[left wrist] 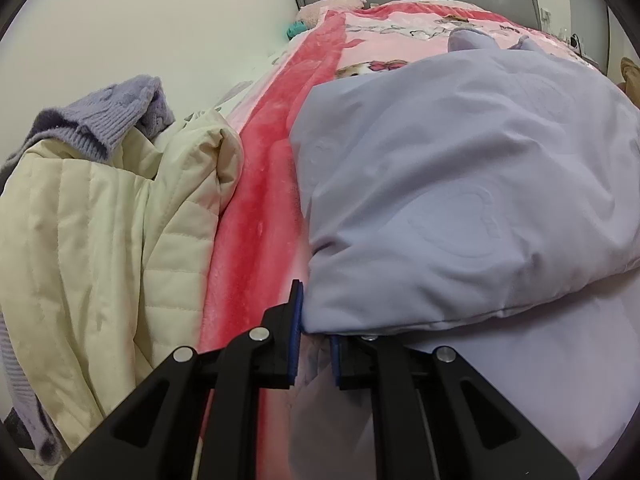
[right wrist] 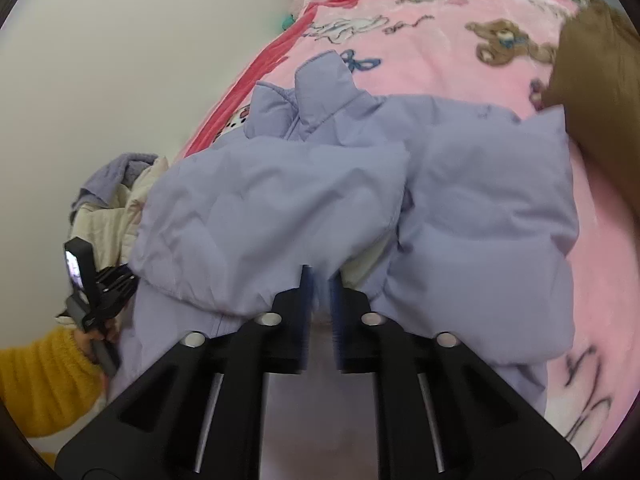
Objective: Fold large clothes
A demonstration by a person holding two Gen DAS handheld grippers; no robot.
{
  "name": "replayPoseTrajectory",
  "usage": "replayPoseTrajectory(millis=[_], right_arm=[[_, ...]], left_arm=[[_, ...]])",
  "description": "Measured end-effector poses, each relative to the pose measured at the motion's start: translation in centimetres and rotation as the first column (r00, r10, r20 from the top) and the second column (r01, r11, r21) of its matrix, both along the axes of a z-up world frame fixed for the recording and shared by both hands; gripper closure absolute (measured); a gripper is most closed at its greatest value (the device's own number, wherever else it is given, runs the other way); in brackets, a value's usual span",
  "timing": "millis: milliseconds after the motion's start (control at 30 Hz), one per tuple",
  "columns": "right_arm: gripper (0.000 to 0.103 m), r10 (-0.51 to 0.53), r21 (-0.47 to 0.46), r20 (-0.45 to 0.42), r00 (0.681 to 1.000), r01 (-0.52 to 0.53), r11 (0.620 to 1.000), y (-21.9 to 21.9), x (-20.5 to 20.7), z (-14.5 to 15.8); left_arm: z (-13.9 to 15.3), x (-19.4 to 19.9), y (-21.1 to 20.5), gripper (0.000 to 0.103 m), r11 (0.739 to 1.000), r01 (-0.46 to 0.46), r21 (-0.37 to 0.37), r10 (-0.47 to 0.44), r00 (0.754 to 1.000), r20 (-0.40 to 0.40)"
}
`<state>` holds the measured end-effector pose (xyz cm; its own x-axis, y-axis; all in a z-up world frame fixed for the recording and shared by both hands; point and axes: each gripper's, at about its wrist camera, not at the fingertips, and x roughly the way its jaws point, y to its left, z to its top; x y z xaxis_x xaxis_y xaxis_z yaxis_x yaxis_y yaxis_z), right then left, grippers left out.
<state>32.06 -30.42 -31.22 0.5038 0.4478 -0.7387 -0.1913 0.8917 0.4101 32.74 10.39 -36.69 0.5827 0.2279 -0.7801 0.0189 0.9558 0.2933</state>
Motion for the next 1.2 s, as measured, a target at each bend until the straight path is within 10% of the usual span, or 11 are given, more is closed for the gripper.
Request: replayPoseTrajectory(millis=[333,833,1000,1200], right_arm=[[0.098,-0.043,-0.093,-0.214,0.976,0.023,0.995,-0.6,-0.4,-5.5],[0.054,-0.174,-0.049,0.123,0.977,0.181,0.982,-0.3,-2.8,3.9],[0.054,-0.102,-0.153,0.103,0.989,0.117,0.981,2.1,2.0,4.0],[0.055,-0.040,-0.299,-0.008,0.999,0.036,0.953,6.1,5.8,-0.2]], left_arm=[[-0.8,-0.1,-1.5,0.090,0.994,0.076,0.084,-0.072,0.996,-0.049],[2.5,-7.9,-1.3,0.067,0.983,0.131,0.129,-0.143,0.986,0.082],[6.7,-5.9,-3.1,0.062,0.976,0.201,0.086,-0.214,0.959,0.184],[5.7,4.1,-5.4,0.058,0.948,0.288,-0.135,-0.286,0.958,0.032]])
